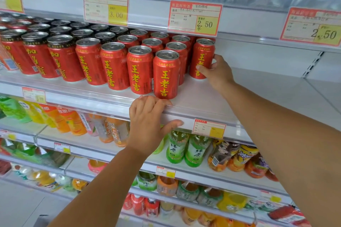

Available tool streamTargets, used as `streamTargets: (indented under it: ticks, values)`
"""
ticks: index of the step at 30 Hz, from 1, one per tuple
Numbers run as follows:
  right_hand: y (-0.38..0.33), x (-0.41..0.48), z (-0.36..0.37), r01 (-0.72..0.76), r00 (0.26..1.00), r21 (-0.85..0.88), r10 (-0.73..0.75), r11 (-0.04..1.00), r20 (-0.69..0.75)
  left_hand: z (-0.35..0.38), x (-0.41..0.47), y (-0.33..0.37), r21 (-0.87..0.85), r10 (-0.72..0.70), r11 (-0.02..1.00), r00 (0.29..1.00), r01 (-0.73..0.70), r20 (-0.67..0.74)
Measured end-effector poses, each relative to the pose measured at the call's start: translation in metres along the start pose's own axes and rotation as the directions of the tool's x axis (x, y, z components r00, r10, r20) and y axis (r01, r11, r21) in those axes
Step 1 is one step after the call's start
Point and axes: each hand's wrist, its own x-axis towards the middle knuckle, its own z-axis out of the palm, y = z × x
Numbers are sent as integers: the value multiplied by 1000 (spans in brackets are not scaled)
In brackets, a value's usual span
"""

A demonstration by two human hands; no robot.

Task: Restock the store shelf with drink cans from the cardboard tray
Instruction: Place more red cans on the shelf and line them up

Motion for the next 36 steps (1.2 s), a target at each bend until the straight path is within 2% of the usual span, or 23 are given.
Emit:
streamTargets:
  ticks: [8,13,16,18,21,22,24,26,28,29,30,32,34,36]
  values:
    - [5,8,19,-15,997,11,16,1000,-77,2,-1,-1,-23,35,999,998,-36,-46]
    - [1,-6,-2,-91,994,42,88,995,68,0,0,0,-20,4,1000,1000,-3,9]
    - [-6,-44,-36,-39,995,11,38,999,91,-7,3,7,-73,-68,995,996,72,49]
    - [-5,-83,-64,81,996,48,-83,996,26,-16,4,22,-150,-93,984,996,93,5]
    - [10,-158,-108,247,957,140,-218,959,-193,-23,-8,68,-298,31,953,995,-57,-94]
    - [18,-184,-121,258,942,159,-212,953,-259,-20,-19,87,-375,88,921,994,-108,-71]
    - [44,-233,-141,212,924,174,-139,962,-356,-1,-52,121,-535,209,836,973,-123,103]
    - [89,-277,-152,85,928,163,-18,983,-371,33,-97,146,-617,295,787,879,-2,374]
    - [146,-319,-155,-147,932,162,192,976,-309,68,-150,162,-595,323,788,718,156,616]
    - [179,-341,-152,-285,911,168,321,944,-261,84,-178,166,-560,323,800,634,214,703]
    - [214,-365,-146,-423,866,168,452,890,-213,99,-207,168,-509,312,820,541,262,781]
    - [283,-419,-126,-652,724,163,672,741,-157,123,-265,171,-386,281,870,334,307,900]
    - [344,-471,-102,-815,549,158,830,558,-100,148,-323,169,-251,216,916,144,313,966]
    - [397,-521,-72,-910,394,133,919,393,-16,176,-383,163,-138,145,940,1,311,989]
